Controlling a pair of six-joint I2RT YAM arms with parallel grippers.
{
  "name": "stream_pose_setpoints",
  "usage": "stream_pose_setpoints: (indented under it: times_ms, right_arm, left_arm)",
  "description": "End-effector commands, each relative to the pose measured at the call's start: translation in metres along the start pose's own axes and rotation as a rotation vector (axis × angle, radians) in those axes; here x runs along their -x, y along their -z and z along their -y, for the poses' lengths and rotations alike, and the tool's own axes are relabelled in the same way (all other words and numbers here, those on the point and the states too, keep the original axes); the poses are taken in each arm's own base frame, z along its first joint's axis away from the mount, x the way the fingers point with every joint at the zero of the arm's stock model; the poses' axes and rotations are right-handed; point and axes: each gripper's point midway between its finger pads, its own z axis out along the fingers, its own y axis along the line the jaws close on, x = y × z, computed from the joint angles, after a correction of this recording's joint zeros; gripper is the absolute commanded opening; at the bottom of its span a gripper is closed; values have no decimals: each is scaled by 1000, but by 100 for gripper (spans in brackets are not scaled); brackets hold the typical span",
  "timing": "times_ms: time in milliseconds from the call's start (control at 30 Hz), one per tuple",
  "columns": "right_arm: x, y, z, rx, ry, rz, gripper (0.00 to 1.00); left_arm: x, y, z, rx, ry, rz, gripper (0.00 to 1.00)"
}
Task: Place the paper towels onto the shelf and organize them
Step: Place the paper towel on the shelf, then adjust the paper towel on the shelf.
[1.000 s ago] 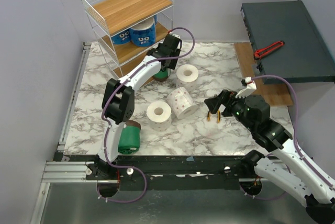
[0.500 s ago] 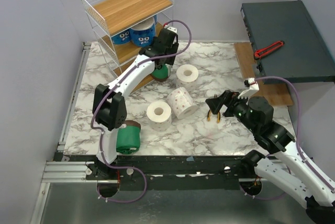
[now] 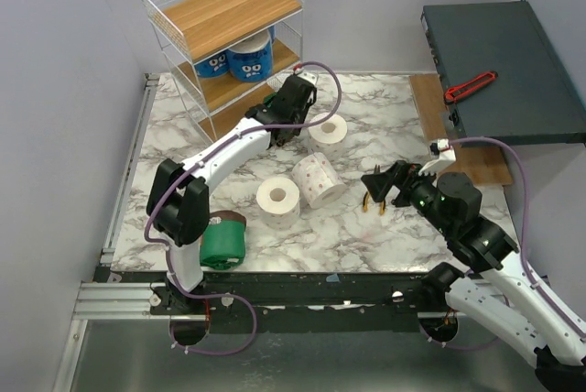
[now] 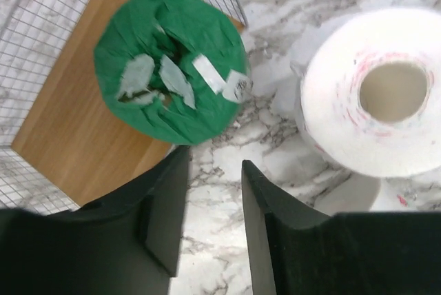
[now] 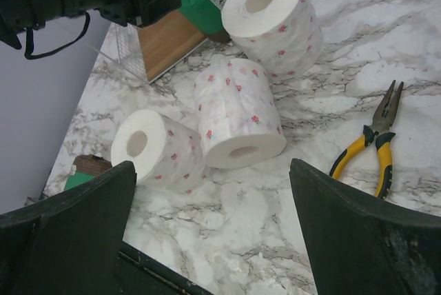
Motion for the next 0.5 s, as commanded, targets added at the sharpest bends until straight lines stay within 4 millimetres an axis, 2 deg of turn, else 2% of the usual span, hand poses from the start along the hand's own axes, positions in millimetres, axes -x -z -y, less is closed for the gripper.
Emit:
stream_pose_setpoints:
  times_ms: [0,167,467]
  right_arm:
    - [-10,0,7,-19,0,-22,95]
    - [-11,-1,8,-26,-2,-22,95]
    - [-11,-1,11,-43,3,-20,95]
  left_arm:
    - [5,9,10,-10,-4,65,29]
    - [-12,-6,24,-28,-34,28,11]
    - [-32,-46,38,-22,-88,-54,2]
